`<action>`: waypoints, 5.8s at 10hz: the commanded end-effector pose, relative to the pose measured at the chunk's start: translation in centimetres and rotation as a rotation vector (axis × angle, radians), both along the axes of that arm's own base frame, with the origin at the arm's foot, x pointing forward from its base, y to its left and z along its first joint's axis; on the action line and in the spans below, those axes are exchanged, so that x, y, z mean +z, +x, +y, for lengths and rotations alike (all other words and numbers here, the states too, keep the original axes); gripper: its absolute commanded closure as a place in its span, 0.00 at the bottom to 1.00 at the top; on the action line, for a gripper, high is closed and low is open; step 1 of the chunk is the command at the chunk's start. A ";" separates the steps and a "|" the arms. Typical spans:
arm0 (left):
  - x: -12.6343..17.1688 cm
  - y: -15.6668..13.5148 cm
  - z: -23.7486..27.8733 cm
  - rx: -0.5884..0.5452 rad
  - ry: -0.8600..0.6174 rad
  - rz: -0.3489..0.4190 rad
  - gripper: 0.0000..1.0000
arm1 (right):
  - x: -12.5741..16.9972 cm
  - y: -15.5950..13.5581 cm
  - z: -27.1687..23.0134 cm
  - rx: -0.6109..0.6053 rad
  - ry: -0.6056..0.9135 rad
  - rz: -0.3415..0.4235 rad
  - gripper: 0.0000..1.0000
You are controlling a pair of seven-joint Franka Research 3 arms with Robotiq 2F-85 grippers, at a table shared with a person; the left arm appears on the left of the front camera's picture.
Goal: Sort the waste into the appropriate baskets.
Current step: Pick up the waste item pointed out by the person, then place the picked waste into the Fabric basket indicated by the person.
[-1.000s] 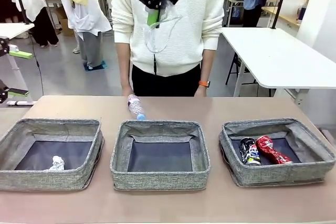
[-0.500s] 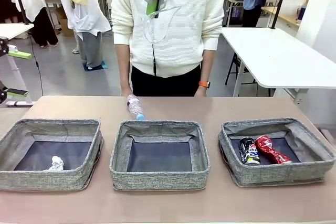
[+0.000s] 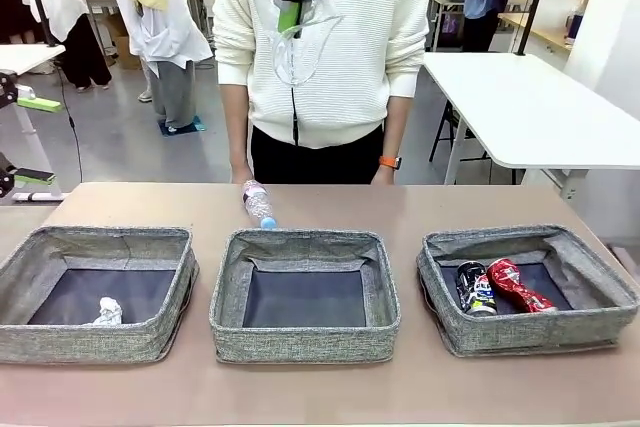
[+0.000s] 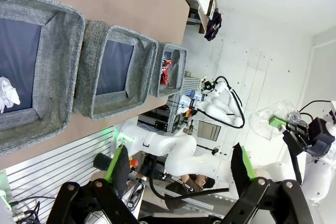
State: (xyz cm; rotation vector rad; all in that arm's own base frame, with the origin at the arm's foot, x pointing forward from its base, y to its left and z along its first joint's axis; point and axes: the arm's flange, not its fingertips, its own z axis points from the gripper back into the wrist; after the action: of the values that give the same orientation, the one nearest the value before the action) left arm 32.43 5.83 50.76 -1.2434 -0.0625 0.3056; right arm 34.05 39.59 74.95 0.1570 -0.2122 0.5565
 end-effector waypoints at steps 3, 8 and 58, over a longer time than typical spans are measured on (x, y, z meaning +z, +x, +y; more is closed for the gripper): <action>0.2 -0.1 -0.1 0.007 -0.011 -0.001 0.00 | -0.1 -0.2 -0.3 0.002 0.004 0.002 0.98; 0.2 -0.1 -0.1 0.007 -0.011 -0.001 0.00 | -0.1 -0.2 -0.3 0.002 0.004 0.002 0.98; 0.2 -0.1 -0.1 0.007 -0.011 -0.001 0.00 | -28.3 2.1 -36.4 -0.435 1.138 0.354 0.00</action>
State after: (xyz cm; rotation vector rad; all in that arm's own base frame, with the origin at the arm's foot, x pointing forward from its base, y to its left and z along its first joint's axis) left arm 32.41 5.88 50.76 -1.2435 -0.0635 0.3067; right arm 36.12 1.30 46.11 1.2756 -0.2434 -0.0941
